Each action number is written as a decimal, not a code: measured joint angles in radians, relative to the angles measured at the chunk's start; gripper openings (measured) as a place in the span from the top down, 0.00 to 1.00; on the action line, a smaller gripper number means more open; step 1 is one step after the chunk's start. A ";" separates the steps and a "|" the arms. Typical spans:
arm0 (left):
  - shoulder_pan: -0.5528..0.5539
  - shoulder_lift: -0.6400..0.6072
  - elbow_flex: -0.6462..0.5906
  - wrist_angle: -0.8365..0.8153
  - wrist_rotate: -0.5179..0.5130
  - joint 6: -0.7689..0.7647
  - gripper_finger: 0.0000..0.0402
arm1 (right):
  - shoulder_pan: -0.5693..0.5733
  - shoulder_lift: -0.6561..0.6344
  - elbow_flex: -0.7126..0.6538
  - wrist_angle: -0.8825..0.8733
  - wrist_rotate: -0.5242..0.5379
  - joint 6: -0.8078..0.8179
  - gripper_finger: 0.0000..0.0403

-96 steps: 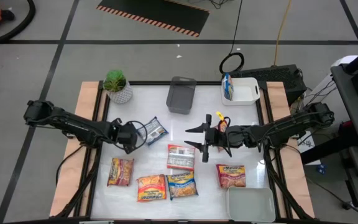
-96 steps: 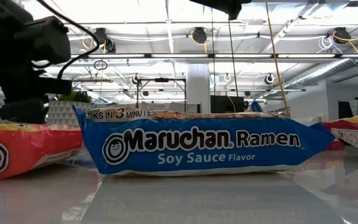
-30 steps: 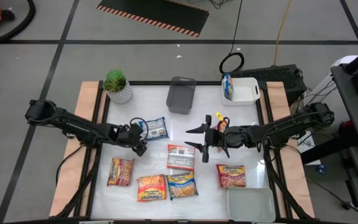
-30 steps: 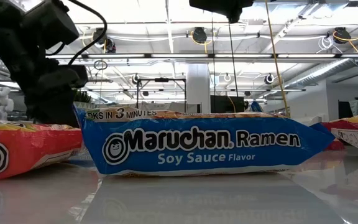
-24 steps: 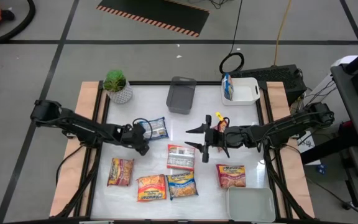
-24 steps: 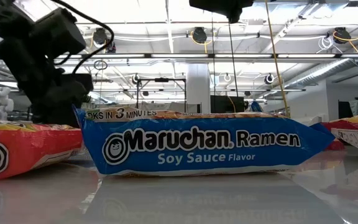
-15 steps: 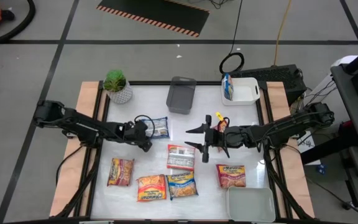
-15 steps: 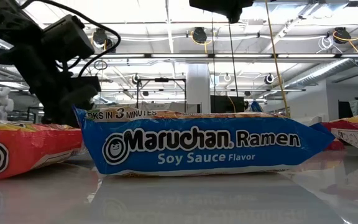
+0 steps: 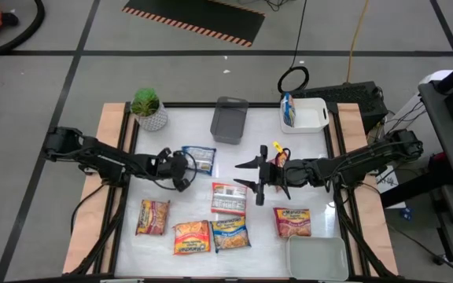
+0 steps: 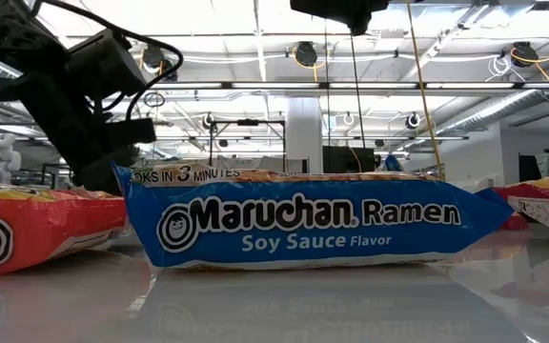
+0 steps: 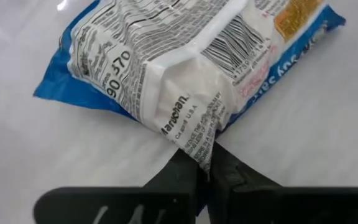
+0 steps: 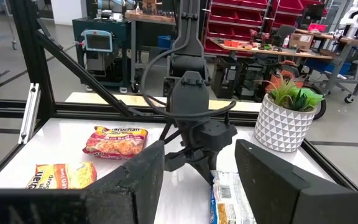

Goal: Sort Maruchan noodles
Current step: Put the top blue noodle pack into the white bin

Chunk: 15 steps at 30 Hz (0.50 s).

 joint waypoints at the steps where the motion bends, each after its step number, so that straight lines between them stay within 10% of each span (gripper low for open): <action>1: 0.000 0.000 0.000 0.008 -0.003 0.030 0.98 | 0.000 0.000 0.000 0.000 0.000 0.000 0.52; 15: -0.080 -0.117 0.000 0.084 -0.043 0.378 0.99 | 0.000 0.000 0.000 -0.001 0.001 0.000 0.52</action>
